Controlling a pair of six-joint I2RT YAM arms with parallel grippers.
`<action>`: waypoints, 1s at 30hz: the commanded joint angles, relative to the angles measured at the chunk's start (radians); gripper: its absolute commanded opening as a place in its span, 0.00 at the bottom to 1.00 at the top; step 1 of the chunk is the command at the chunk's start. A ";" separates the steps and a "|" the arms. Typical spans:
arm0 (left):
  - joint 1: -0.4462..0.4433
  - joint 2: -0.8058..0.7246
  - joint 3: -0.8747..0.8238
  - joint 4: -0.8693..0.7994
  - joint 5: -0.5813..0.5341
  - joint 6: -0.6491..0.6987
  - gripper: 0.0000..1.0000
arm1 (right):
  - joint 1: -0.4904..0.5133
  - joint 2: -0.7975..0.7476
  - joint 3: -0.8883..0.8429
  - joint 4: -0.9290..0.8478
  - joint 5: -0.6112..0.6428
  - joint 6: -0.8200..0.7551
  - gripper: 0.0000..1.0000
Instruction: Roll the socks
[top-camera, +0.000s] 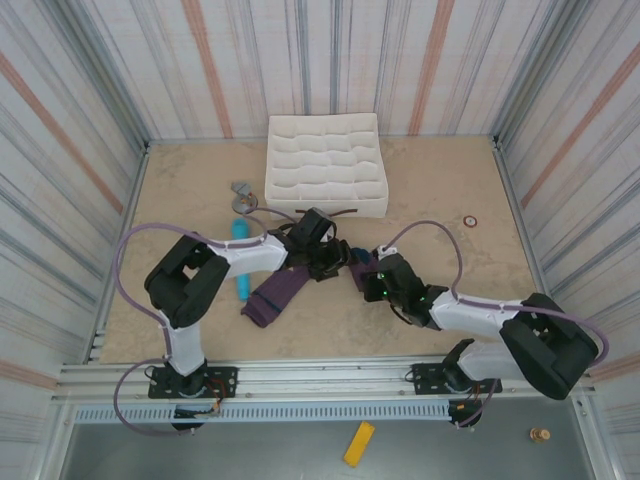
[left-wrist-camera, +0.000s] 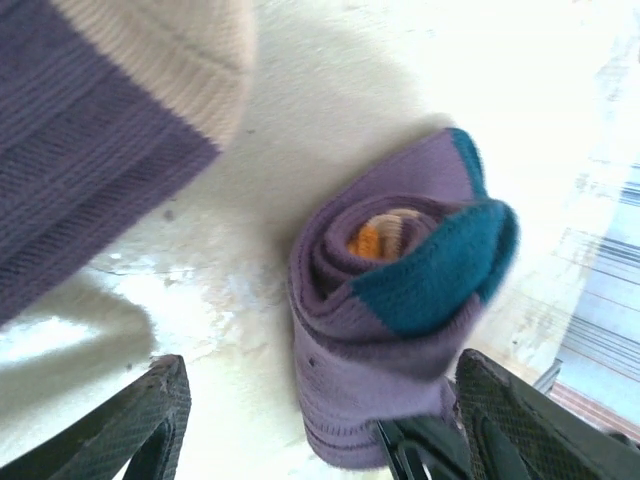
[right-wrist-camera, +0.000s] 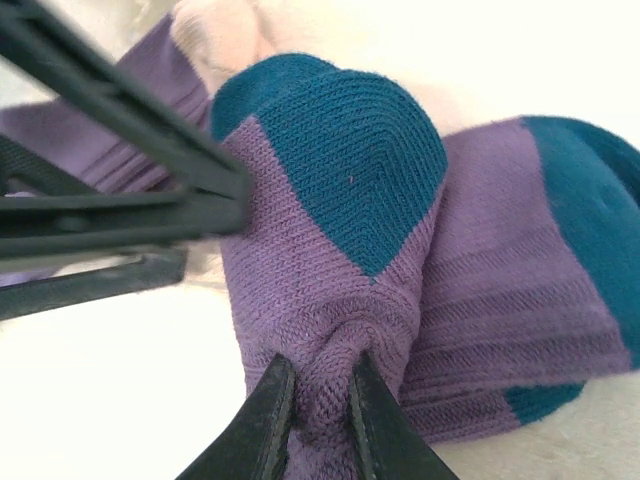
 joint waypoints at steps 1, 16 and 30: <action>0.003 -0.050 -0.012 0.054 -0.014 0.040 0.72 | -0.082 0.019 -0.066 -0.141 -0.173 0.077 0.06; -0.011 0.026 0.016 0.040 -0.009 0.068 0.64 | -0.316 0.247 0.085 -0.238 -0.529 0.162 0.04; -0.003 0.140 0.106 0.010 -0.048 0.075 0.56 | -0.356 0.301 0.145 -0.263 -0.617 0.151 0.05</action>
